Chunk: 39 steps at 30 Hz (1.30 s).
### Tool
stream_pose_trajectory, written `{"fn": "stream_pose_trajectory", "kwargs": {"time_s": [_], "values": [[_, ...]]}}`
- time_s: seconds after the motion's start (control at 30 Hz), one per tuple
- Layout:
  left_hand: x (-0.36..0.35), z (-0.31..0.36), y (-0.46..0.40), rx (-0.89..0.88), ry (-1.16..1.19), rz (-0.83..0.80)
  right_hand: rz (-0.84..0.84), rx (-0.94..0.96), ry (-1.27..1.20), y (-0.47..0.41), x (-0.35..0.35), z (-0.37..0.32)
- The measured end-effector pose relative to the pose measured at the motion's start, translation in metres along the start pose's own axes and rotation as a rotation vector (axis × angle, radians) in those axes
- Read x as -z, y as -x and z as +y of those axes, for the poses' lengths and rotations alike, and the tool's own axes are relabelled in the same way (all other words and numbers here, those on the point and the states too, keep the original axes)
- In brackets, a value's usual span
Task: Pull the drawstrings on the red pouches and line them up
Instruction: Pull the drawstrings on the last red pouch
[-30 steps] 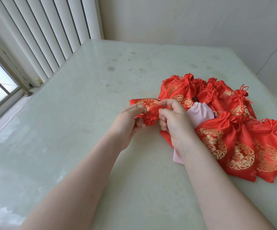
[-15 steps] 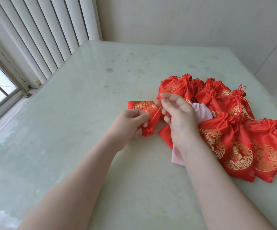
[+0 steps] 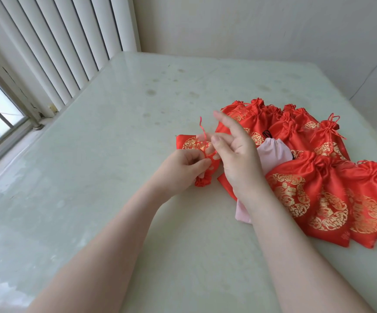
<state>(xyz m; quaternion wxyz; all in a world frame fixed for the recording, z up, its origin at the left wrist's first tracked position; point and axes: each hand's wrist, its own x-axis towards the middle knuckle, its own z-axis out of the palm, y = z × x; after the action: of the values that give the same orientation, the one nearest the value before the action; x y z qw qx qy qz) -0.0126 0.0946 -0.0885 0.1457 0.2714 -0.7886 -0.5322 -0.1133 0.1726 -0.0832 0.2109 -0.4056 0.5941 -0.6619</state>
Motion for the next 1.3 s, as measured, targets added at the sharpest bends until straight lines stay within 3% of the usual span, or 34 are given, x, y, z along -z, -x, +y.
{"fn": "stream_pose_trajectory", "kwargs": {"time_s": [0.33,0.57,0.77,0.87,1.0,1.13,1.3], "values": [[0.008,0.0,-0.003,0.127,0.433,0.014,-0.187,-0.046,0.627,-0.002,0.02,0.006],[0.014,-0.002,-0.005,0.185,0.631,-0.062,-0.348,-0.028,0.539,0.0,0.023,-0.006],[0.016,-0.004,-0.005,0.183,0.579,-0.056,-0.561,-0.127,0.603,0.003,0.026,-0.016],[0.019,-0.005,-0.005,0.172,0.571,-0.087,-0.518,-0.153,0.548,0.002,0.029,-0.016],[0.02,-0.005,-0.003,0.148,0.534,-0.135,-0.249,-0.172,0.401,-0.003,0.027,-0.002],[0.022,-0.006,-0.002,0.117,0.459,-0.153,-0.349,-0.148,0.521,-0.002,0.024,0.007],[0.021,-0.006,0.0,0.101,0.354,-0.14,-0.323,-0.138,0.606,-0.002,0.019,0.008]]}}
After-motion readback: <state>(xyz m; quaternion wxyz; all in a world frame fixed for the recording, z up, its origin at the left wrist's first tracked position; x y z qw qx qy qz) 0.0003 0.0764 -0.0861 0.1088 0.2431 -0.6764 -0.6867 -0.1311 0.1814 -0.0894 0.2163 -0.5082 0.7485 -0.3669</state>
